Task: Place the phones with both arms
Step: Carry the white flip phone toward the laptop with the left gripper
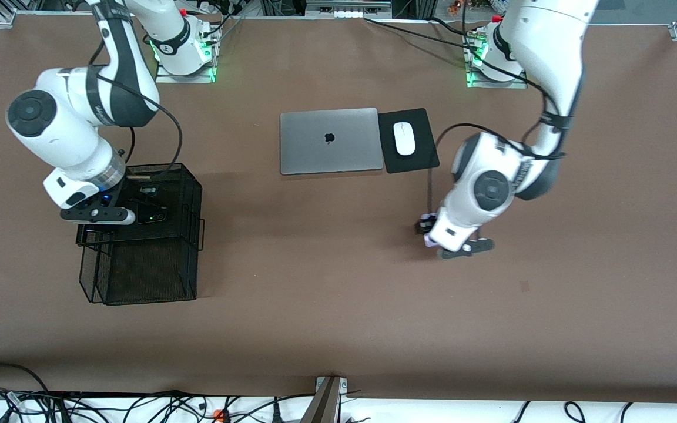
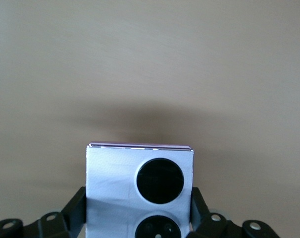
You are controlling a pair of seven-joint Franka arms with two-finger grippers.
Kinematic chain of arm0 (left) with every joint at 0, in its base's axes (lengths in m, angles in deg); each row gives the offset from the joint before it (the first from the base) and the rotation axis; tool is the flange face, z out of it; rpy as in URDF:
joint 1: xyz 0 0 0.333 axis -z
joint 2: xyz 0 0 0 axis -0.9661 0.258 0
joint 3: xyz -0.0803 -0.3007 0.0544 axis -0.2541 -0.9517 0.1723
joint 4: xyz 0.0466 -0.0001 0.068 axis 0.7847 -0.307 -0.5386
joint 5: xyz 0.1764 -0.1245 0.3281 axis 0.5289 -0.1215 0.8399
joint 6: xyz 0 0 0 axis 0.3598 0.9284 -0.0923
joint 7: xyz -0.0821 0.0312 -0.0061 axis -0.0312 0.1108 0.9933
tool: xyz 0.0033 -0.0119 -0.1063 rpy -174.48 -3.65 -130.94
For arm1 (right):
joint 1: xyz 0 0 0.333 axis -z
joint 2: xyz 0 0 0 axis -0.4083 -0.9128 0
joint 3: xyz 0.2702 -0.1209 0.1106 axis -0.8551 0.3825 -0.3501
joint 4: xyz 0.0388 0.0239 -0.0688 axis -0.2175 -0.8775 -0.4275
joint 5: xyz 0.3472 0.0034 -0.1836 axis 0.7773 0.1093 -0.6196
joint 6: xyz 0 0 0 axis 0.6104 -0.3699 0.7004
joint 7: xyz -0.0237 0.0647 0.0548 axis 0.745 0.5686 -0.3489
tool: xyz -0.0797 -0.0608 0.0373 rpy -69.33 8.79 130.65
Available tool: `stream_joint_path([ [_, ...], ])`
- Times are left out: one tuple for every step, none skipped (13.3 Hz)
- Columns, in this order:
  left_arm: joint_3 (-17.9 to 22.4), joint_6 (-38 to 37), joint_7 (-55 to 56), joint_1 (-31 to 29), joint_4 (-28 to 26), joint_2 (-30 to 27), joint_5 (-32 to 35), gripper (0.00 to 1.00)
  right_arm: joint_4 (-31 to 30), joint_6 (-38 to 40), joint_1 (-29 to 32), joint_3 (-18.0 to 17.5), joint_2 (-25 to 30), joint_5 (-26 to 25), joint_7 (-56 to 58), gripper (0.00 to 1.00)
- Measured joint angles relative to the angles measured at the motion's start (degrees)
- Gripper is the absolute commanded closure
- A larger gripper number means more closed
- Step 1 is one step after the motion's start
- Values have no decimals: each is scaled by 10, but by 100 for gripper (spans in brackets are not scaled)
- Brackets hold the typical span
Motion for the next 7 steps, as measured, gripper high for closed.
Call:
stream_joint_path([
  [0,0,18,21,23,17,0,100,12,16,0,0,0,0,0,1],
  [0,0,27,38,49,37,0,100,17,23,0,0,0,0,0,1],
  [0,1,32,53,78,60,0,100,18,25,1,0,0,0,0,1],
  [1,2,36,64,109,86,0,100,18,27,1,0,-1,0,0,1],
  [1,3,36,70,143,112,0,100,18,27,1,0,-1,0,0,0],
  [2,4,36,77,174,136,0,100,18,28,2,0,-1,1,0,1],
  [2,5,37,86,200,156,0,100,18,28,2,0,-1,1,0,1],
])
